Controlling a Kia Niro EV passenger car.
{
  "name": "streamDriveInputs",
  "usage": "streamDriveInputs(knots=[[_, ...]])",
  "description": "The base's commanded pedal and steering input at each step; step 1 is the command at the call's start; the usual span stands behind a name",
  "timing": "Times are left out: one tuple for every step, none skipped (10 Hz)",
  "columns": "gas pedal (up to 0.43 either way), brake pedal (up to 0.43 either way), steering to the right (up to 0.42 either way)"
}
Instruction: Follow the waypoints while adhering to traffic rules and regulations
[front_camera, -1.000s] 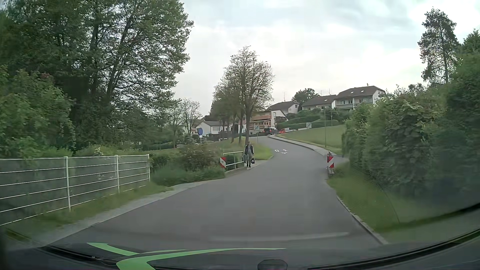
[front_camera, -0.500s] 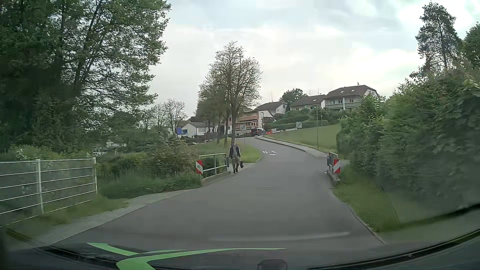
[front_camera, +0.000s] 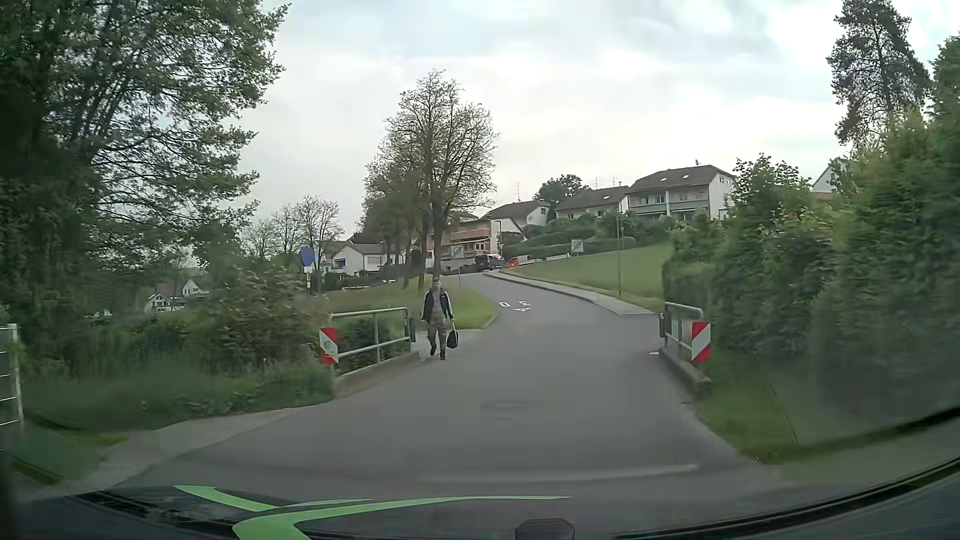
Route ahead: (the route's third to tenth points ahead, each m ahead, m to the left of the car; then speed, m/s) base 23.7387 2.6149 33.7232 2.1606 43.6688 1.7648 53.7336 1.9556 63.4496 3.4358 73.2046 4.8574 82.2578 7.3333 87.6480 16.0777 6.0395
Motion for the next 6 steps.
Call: streamDriveInputs(knots=[[0.020, 0.000, 0.058], [0.020, 0.000, 0.058], [0.020, 0.000, 0.058], [0.020, 0.000, 0.058], [0.020, 0.000, 0.058], [0.020, 0.000, 0.058]])
